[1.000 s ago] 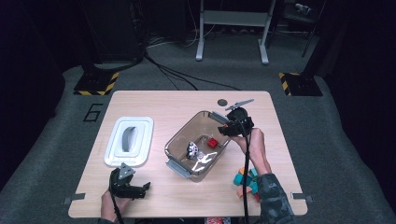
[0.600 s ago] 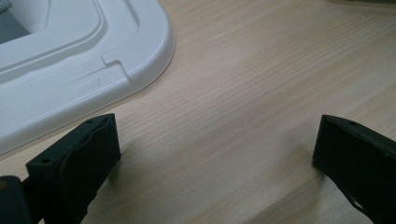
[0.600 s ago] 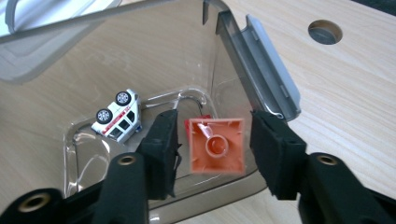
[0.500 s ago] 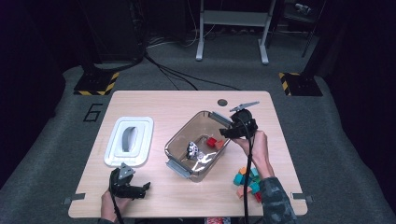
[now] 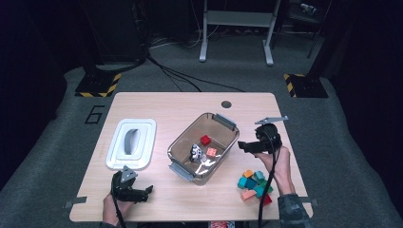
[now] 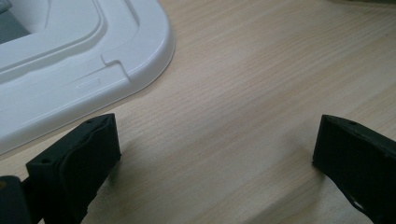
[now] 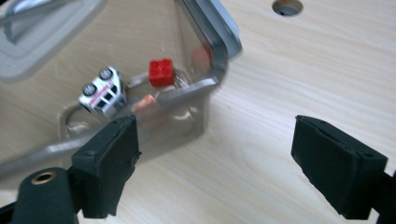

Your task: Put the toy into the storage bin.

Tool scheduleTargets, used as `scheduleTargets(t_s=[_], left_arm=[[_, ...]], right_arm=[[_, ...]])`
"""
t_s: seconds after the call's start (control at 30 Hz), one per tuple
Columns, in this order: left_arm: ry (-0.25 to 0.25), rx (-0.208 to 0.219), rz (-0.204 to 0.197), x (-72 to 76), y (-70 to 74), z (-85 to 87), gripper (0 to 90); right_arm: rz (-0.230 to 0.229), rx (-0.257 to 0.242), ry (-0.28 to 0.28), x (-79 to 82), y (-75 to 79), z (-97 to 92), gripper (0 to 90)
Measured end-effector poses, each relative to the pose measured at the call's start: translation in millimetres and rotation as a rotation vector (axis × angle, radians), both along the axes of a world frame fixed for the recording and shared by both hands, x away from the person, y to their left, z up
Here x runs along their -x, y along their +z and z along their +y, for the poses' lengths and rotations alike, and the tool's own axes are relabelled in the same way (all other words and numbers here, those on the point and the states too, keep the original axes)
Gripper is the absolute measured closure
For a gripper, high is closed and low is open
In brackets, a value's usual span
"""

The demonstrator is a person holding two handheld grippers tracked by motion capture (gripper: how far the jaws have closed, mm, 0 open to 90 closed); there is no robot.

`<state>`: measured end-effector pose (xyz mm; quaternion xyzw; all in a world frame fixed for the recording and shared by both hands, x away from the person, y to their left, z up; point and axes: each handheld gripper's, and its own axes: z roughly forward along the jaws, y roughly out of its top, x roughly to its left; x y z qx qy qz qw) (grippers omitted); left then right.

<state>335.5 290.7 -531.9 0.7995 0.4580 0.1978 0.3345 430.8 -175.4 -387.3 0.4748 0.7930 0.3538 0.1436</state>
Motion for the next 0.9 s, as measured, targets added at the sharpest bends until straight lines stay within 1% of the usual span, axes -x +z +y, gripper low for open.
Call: scheduleTargets(t_s=[0.1,0.2,0.27,0.3,0.33,0.37,0.4,0.43,0.47,0.5,0.53,0.57,0.6,0.63,0.67,0.73,0.77,0.8,0.87,0.9], left_arm=[[-0.001,0.001,0.0,-0.1,-0.1,0.1,0.5],[0.0,0.0,0.0,0.0,0.0,0.0,0.5],[0.0,0.0,0.0,0.0,0.0,0.0,0.5],[0.0,0.0,0.0,0.0,0.0,-0.1,0.4],[0.0,0.0,0.0,0.0,0.0,0.0,0.4],[0.0,0.0,0.0,0.0,0.0,0.0,0.5],[0.0,0.0,0.0,0.0,0.0,0.0,0.5],[0.0,0.0,0.0,0.0,0.0,0.0,0.5],[0.0,0.0,0.0,0.0,0.0,0.0,0.5],[0.0,0.0,0.0,0.0,0.0,0.0,0.5],[0.0,0.0,0.0,0.0,0.0,0.0,0.5],[0.0,0.0,0.0,0.0,0.0,0.0,0.5],[0.0,0.0,0.0,0.0,0.0,0.0,0.5],[0.0,0.0,0.0,0.0,0.0,0.0,0.5],[0.0,0.001,0.0,0.0,-0.1,0.0,0.4],[0.0,0.0,0.0,0.0,0.0,0.0,0.5],[0.0,0.0,0.0,0.0,0.0,0.0,0.4],[0.0,0.0,0.0,0.0,0.0,0.0,0.4],[0.0,0.0,0.0,0.0,0.0,0.0,0.5],[0.0,0.0,0.0,0.0,0.0,0.0,0.5]], right_arm=[[0.01,-0.002,-0.007,8.2,-9.5,-11.8,10.1],[0.019,0.007,-0.019,15.1,-18.3,-21.0,5.5],[0.038,0.009,-0.028,19.4,-24.9,-26.0,3.5],[0.058,0.014,-0.042,22.6,-31.7,-30.5,1.3],[0.082,0.008,-0.06,25.4,-35.8,-32.4,0.9],[0.081,0.016,-0.051,25.7,-40.0,-35.9,0.8],[0.097,0.013,-0.064,28.1,-44.6,-37.8,0.8],[0.099,0.014,-0.067,29.7,-49.8,-40.9,1.0],[0.116,0.007,-0.076,32.1,-54.5,-42.9,1.9],[0.12,0.018,-0.077,33.2,-59.4,-46.0,3.1],[0.125,0.015,-0.083,34.2,-63.1,-47.5,4.9],[0.147,0.02,-0.096,36.0,-68.2,-49.9,7.4],[0.158,0.024,-0.097,36.7,-72.2,-51.6,9.6],[0.165,0.03,-0.103,37.7,-75.5,-53.0,14.8],[0.173,0.026,-0.103,38.9,-78.0,-53.5,15.9],[0.179,0.032,-0.091,41.2,-82.3,-53.5,22.0],[0.181,0.037,-0.099,42.7,-83.9,-51.7,26.0],[0.182,0.042,-0.082,43.7,-85.6,-50.8,27.4],[0.187,0.057,-0.071,45.9,-88.3,-47.8,36.4],[0.179,0.064,-0.072,46.6,-89.8,-46.5,38.1]])
